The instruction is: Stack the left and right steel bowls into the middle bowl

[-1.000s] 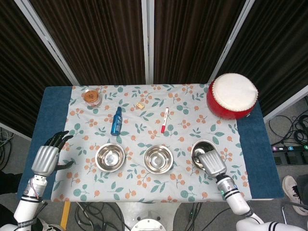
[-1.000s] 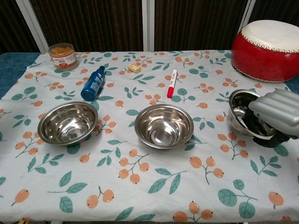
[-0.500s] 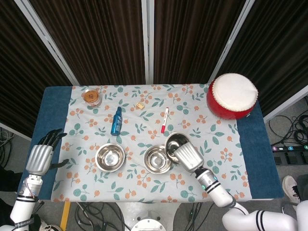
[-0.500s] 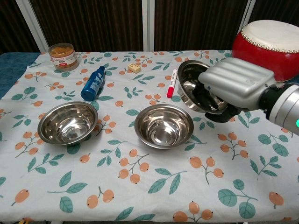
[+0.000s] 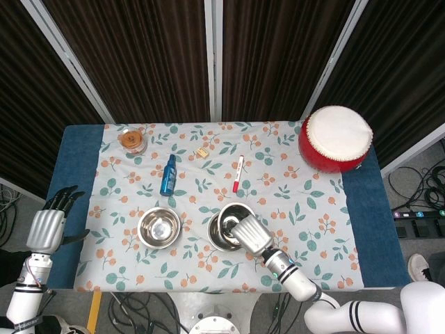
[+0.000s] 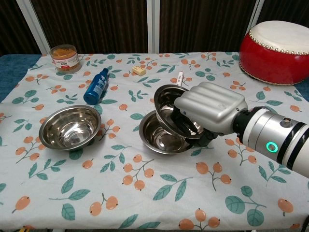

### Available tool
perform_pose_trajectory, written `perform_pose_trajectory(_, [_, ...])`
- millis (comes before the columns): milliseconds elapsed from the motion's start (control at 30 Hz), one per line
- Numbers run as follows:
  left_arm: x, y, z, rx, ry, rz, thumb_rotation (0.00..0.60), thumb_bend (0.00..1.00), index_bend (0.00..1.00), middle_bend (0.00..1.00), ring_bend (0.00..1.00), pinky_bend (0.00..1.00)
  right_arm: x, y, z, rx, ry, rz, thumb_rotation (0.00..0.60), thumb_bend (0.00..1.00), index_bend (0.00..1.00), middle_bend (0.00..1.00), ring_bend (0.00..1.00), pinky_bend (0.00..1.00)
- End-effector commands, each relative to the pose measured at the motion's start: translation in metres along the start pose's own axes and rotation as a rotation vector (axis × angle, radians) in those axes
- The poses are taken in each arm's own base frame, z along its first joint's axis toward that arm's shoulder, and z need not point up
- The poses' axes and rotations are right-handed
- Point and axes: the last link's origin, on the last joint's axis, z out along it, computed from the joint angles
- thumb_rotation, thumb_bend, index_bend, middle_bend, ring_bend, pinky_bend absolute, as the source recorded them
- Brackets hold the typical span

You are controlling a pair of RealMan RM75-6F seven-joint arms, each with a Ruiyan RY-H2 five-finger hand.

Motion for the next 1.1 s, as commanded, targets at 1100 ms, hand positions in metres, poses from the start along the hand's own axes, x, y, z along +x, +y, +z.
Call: perform_pose_trajectory(1100, [-0.037, 0.076, -0.004, -0.303, -0.184, 0.093, 0.6, 0.13, 0.24, 0.22, 0.13, 0.26, 0.078, 0.116, -0.091, -0.373, 0.198, 0.127, 0.6, 0.0, 0.17, 0.27, 0.13, 0.25])
